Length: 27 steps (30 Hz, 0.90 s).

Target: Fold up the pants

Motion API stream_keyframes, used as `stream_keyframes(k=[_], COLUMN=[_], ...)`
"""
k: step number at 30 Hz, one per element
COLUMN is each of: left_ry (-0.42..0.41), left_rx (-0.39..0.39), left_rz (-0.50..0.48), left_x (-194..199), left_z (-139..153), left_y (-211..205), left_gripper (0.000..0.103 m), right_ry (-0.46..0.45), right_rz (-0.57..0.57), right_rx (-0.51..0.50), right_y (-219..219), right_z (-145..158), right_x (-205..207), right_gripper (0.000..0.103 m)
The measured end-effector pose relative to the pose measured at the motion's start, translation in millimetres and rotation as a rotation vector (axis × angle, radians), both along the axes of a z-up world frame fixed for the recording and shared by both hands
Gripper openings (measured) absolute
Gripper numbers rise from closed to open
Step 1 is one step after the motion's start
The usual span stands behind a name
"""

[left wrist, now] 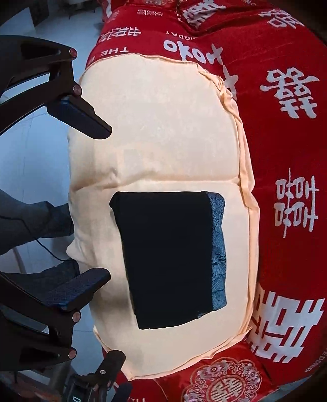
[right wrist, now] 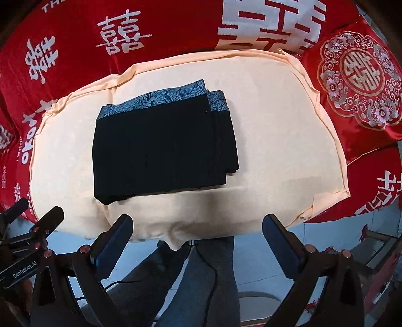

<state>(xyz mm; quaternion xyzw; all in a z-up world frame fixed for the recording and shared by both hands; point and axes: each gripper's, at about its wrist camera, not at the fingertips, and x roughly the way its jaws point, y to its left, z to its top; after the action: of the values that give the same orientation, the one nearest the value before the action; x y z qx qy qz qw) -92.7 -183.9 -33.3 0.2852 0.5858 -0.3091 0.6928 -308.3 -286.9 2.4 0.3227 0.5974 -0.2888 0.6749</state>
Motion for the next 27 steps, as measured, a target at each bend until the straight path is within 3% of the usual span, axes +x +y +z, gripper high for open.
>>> stream_keyframes(k=[27], left_ry=[-0.019], left_rx=[-0.007], left_rz=[-0.04], left_x=[4.0], left_z=[13.0], left_y=[-13.8], left_gripper=[0.103], right_ry=[0.012], right_rz=[0.024], right_rx=[-0.055], right_y=[-1.2], right_z=[16.2], right_x=[14.6], right_gripper=[0.102])
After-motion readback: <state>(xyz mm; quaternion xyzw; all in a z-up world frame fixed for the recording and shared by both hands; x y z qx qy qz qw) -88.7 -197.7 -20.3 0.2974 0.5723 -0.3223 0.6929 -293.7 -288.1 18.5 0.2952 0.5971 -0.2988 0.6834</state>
